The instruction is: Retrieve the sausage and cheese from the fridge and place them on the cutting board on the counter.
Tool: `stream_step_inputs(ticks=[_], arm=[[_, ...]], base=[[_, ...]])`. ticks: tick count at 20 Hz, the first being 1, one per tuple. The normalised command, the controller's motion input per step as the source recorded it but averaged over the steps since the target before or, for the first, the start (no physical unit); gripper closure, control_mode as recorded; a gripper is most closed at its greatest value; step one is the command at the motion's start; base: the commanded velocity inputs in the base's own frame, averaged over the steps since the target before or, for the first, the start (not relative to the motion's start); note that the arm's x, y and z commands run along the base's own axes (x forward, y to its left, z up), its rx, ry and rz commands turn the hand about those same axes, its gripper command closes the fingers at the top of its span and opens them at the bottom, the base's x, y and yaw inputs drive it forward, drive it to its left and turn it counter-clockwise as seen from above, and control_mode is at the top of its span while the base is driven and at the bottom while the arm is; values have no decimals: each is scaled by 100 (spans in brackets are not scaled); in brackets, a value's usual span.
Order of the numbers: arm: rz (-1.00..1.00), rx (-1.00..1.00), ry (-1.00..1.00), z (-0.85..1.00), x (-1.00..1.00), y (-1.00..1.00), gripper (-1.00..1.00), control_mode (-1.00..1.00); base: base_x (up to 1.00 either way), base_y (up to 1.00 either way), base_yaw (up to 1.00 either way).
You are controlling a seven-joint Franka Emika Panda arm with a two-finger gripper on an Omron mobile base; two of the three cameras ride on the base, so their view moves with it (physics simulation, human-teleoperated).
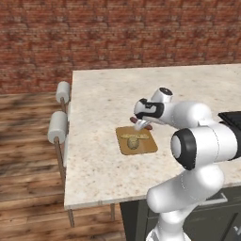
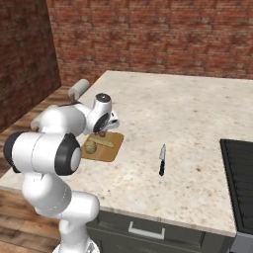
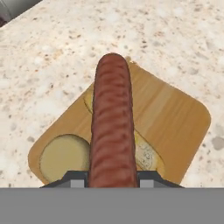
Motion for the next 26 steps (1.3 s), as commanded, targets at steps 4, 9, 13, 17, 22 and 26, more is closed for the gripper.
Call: stream_step_inputs(ticks=[4,9,13,17,22,26], arm=[[24,-3,0,-2,1,0,100,-100],[17,0,-1,0,16,0,100,-100],[9,0,0,-1,31,0,100,-100],[7,-6,0,-21,19,0,100,-100],[8,-6,0,-30,42,0,100,-100],[7,-1,0,-17,41,0,100,-100]], base=[[0,0,0],[0,0,0],[0,0,0],[0,0,0],[0,0,0],[0,0,0]])
